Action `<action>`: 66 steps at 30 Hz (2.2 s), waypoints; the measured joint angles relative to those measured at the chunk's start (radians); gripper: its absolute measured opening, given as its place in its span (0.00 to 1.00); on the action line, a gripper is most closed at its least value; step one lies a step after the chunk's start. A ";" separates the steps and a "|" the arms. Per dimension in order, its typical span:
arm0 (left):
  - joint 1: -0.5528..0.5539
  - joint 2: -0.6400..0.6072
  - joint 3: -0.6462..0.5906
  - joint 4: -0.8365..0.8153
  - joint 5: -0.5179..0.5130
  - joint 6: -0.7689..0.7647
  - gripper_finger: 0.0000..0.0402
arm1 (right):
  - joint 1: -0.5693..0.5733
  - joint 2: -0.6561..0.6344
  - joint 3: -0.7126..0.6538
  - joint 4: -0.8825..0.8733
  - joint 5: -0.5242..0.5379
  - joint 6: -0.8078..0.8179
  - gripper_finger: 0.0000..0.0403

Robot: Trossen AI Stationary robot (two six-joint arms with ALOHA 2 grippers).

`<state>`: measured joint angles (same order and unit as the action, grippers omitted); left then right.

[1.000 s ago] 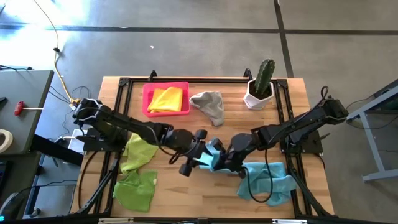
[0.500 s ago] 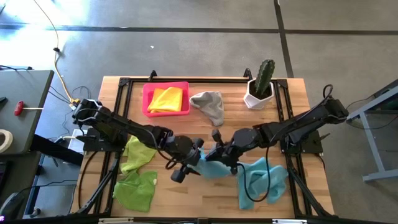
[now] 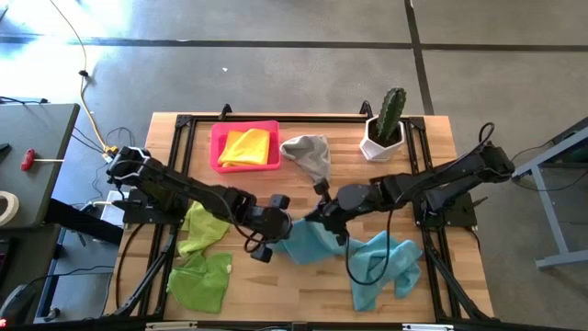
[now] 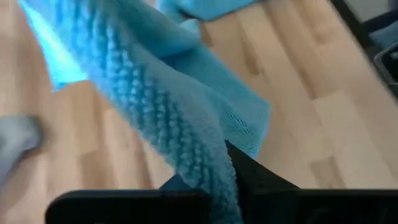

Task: Fold microfiber towels
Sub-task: Fold the top blue towel on the table

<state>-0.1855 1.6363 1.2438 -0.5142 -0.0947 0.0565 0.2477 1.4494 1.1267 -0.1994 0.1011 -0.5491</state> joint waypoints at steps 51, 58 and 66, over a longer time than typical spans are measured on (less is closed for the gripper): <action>-0.152 0.172 -0.006 -0.152 -0.063 -0.222 0.01 | 0.150 0.280 -0.076 -0.407 -0.050 1.076 0.35; -0.192 0.173 -0.006 -0.126 -0.064 -0.241 0.01 | 0.219 0.302 -0.179 -0.387 -0.159 1.288 0.35; -0.209 0.173 -0.006 -0.114 -0.065 -0.248 0.01 | 0.314 0.254 -0.095 -0.832 -0.179 1.477 0.35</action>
<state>-0.3947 1.8095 1.2381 -0.6285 -0.1593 -0.1913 0.5622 1.7037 1.0315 -1.0316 -0.0780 0.9282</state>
